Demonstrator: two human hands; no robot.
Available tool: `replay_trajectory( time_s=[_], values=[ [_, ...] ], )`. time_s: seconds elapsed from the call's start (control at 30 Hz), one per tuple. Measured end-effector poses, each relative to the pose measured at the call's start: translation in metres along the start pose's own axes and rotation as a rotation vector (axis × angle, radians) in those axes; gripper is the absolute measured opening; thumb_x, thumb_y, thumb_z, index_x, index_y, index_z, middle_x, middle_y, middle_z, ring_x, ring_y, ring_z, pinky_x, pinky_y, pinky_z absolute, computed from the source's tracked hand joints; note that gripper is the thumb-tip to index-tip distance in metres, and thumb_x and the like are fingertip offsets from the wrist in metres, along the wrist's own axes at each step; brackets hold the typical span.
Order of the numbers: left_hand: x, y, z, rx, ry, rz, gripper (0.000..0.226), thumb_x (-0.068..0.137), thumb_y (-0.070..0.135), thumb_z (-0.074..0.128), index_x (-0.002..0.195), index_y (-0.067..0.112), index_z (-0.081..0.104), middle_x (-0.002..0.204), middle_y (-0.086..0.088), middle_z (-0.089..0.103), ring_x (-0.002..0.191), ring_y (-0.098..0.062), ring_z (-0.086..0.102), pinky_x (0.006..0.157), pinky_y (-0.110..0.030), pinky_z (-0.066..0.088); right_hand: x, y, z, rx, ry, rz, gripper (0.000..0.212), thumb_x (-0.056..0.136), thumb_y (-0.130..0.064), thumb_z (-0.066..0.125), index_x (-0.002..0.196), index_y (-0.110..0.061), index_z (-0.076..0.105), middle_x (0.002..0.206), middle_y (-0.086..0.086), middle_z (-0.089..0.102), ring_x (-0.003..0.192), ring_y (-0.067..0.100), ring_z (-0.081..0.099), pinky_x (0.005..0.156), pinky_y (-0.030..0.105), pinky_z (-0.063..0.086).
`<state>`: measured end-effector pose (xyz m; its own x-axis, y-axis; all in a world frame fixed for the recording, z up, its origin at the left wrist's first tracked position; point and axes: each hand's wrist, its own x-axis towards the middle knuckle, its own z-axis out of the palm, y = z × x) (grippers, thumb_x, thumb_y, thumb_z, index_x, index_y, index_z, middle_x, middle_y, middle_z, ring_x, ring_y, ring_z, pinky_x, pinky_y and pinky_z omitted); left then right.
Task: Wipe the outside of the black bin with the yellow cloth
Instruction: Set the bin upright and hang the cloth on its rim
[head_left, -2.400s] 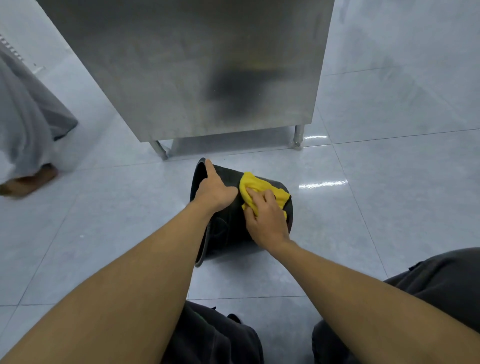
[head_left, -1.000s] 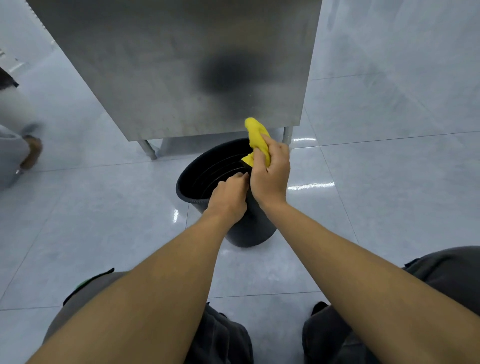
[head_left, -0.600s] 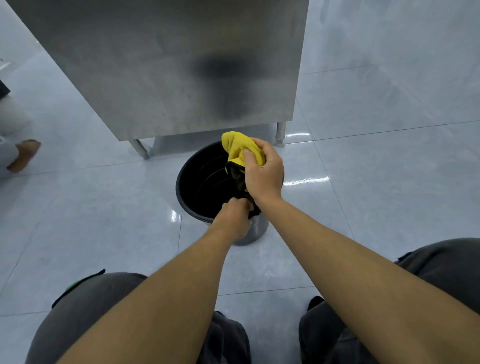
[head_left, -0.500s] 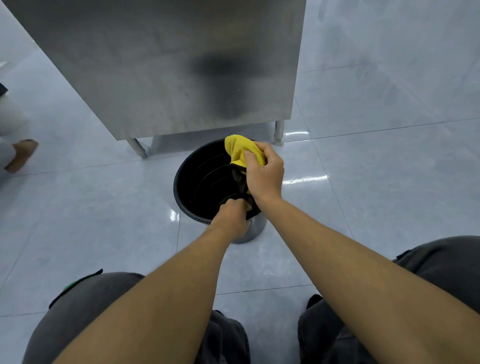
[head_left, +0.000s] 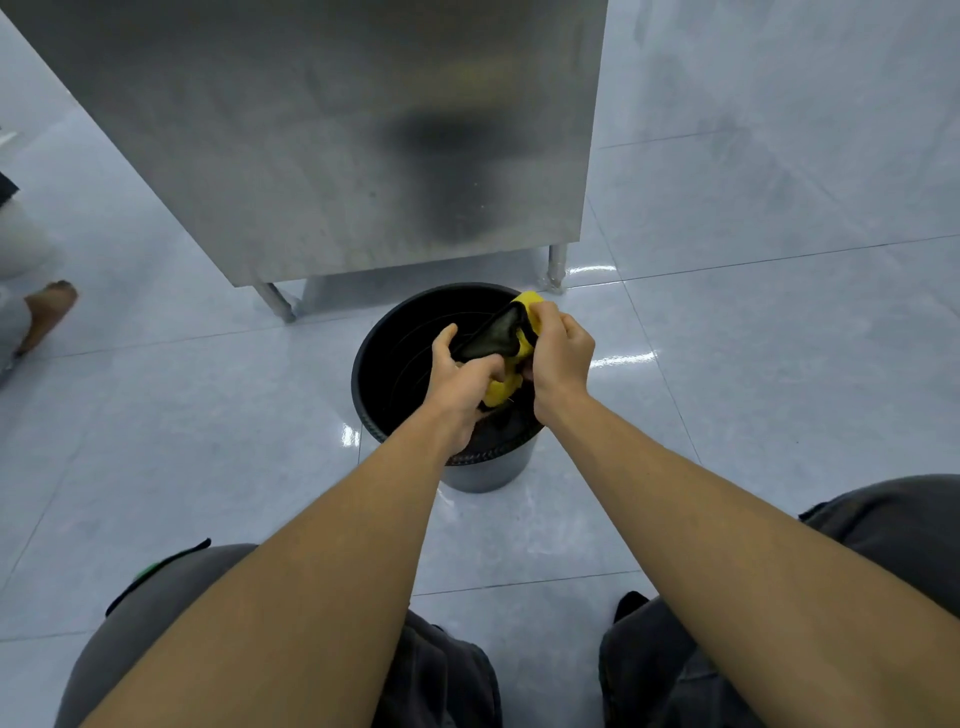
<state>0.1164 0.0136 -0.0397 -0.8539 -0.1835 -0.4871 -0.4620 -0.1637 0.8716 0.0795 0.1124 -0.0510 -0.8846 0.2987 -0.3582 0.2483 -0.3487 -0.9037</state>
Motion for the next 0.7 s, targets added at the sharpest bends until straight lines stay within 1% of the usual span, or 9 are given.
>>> replay_trajectory(
  time_s=[0.1,0.2,0.27,0.33,0.4,0.5,0.6,0.67,0.7],
  values=[
    [-0.003,0.003,0.005,0.15,-0.016,0.107,0.085,0.075,0.009,0.076,0.144,0.039,0.034,0.118,-0.003,0.059,0.103,-0.025,0.066,0.088,-0.046,0.059,0.001,-0.003,-0.01,0.008,-0.053,0.096,0.033,0.077,-0.044,0.065,0.081,-0.011,0.067,0.077,0.005,0.066,0.073,0.021,0.063,0.062,0.033,0.052],
    [-0.007,0.006,0.012,0.176,0.038,0.142,0.039,0.078,0.016,0.08,0.113,0.023,0.064,0.102,-0.006,0.072,0.094,-0.025,0.072,0.083,-0.046,0.061,0.003,-0.002,-0.019,-0.001,-0.158,0.121,0.043,0.074,-0.047,0.067,0.096,-0.01,0.072,0.092,0.011,0.073,0.086,0.026,0.071,0.071,0.04,0.061],
    [-0.008,0.01,0.018,0.168,0.064,0.126,0.015,0.081,0.02,0.078,0.094,0.016,0.07,0.091,-0.01,0.076,0.087,-0.027,0.074,0.081,-0.05,0.061,0.0,-0.004,-0.025,-0.021,-0.204,0.112,0.046,0.072,-0.044,0.069,0.102,-0.01,0.071,0.102,0.014,0.073,0.094,0.027,0.071,0.08,0.044,0.06],
    [-0.007,0.016,0.024,0.147,0.104,0.079,0.011,0.084,0.022,0.073,0.091,0.014,0.071,0.092,-0.013,0.075,0.089,-0.031,0.073,0.082,-0.052,0.061,-0.004,-0.006,-0.033,-0.092,-0.253,0.07,0.04,0.073,-0.037,0.068,0.104,-0.012,0.067,0.104,0.013,0.071,0.098,0.028,0.068,0.082,0.045,0.06],
    [-0.007,0.024,0.03,0.144,0.154,0.067,0.01,0.086,0.022,0.067,0.091,0.014,0.071,0.093,-0.014,0.075,0.092,-0.034,0.071,0.083,-0.053,0.06,-0.009,-0.007,-0.04,-0.225,-0.301,-0.008,0.032,0.078,-0.03,0.065,0.107,-0.016,0.062,0.103,0.009,0.067,0.096,0.023,0.064,0.077,0.037,0.058],
    [-0.009,0.036,0.036,0.232,0.229,0.141,0.016,0.091,0.02,0.055,0.09,0.015,0.07,0.095,-0.012,0.072,0.096,-0.034,0.068,0.086,-0.048,0.058,-0.01,-0.006,-0.046,-0.389,-0.308,-0.131,0.036,0.08,-0.028,0.066,0.114,-0.023,0.058,0.103,0.0,0.064,0.096,0.015,0.062,0.078,0.03,0.056],
    [-0.015,0.046,0.034,0.497,0.307,0.318,0.019,0.099,0.02,0.045,0.104,0.015,0.062,0.102,-0.005,0.064,0.094,-0.028,0.06,0.079,-0.037,0.049,-0.009,-0.006,-0.055,-0.52,-0.245,-0.203,0.025,0.082,-0.026,0.064,0.107,-0.025,0.06,0.095,-0.003,0.065,0.09,0.015,0.063,0.075,0.029,0.054],
    [-0.023,0.049,0.028,0.796,0.339,0.506,0.019,0.102,0.022,0.04,0.111,0.016,0.056,0.107,-0.002,0.054,0.088,-0.026,0.054,0.076,-0.037,0.042,-0.008,-0.005,-0.062,-0.608,-0.184,-0.218,0.006,0.087,-0.027,0.059,0.092,-0.024,0.06,0.084,-0.003,0.063,0.08,0.017,0.061,0.064,0.027,0.048],
    [-0.026,0.048,0.024,0.941,0.346,0.601,0.019,0.103,0.022,0.04,0.113,0.017,0.055,0.108,-0.002,0.05,0.087,-0.027,0.053,0.075,-0.039,0.042,-0.009,-0.004,-0.066,-0.64,-0.15,-0.22,0.007,0.089,-0.029,0.057,0.085,-0.024,0.059,0.079,-0.003,0.061,0.076,0.017,0.059,0.061,0.026,0.044]
  ],
)
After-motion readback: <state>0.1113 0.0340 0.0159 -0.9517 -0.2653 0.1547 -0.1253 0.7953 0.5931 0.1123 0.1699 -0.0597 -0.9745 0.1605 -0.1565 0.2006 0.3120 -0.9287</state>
